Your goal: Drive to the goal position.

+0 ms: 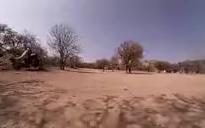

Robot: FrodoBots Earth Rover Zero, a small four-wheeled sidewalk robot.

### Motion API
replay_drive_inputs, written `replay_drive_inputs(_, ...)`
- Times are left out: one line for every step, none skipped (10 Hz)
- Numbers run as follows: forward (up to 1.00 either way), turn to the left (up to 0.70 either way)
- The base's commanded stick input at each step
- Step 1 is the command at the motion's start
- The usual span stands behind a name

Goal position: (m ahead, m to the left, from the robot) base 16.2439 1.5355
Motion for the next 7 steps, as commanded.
replay_drive_inputs(1.00, 0.04)
replay_drive_inputs(1.00, 0.04)
replay_drive_inputs(1.00, 0.04)
replay_drive_inputs(1.00, 0.04)
replay_drive_inputs(1.00, 0.04)
replay_drive_inputs(1.00, 0.04)
replay_drive_inputs(1.00, 0.03)
